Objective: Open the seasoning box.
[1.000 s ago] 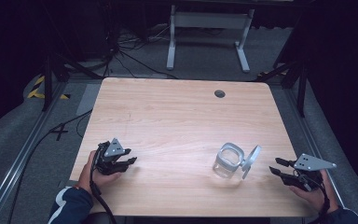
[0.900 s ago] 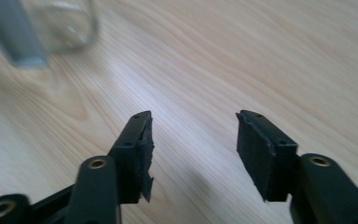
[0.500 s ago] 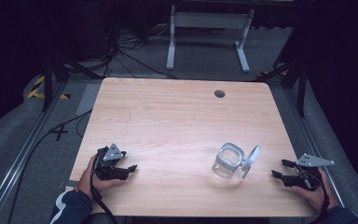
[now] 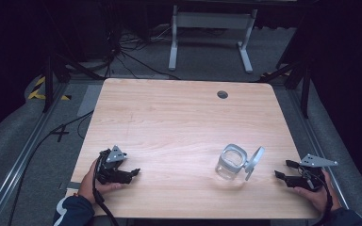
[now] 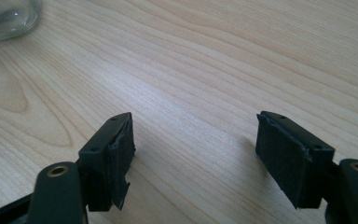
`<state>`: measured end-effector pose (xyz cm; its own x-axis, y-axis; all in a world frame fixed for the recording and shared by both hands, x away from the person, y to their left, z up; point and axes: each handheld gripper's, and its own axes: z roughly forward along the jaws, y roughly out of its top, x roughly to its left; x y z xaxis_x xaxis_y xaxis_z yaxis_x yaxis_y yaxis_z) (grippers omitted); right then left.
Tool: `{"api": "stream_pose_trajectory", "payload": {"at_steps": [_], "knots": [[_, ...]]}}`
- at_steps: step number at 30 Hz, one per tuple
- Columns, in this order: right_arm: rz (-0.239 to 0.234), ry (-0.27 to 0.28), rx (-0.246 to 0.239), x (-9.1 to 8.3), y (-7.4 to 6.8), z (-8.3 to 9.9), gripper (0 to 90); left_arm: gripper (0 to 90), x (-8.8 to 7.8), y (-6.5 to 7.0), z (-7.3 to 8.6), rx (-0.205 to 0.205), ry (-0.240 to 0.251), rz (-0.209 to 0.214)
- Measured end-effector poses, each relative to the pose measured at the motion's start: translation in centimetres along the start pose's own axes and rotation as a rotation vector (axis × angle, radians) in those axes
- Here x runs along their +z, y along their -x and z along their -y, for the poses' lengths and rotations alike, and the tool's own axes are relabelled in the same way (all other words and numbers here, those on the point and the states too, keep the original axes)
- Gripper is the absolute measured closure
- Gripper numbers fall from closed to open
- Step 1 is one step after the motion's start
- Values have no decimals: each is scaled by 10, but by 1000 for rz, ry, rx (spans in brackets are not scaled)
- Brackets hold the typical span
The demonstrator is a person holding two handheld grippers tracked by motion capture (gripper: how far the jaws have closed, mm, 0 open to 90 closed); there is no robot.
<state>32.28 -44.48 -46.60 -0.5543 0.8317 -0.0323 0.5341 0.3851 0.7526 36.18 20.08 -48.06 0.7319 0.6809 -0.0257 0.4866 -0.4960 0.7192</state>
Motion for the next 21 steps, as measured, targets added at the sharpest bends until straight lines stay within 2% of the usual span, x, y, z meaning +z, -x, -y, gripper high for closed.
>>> {"api": "stream_pose_trajectory", "payload": {"at_steps": [4,21], "knots": [[0,0,0,0,0,0,277,162,1,0,0,-9,-3,-2],[7,-4,8,1,0,0,243,144,1,0,-2,-1,-16,-6]]}}
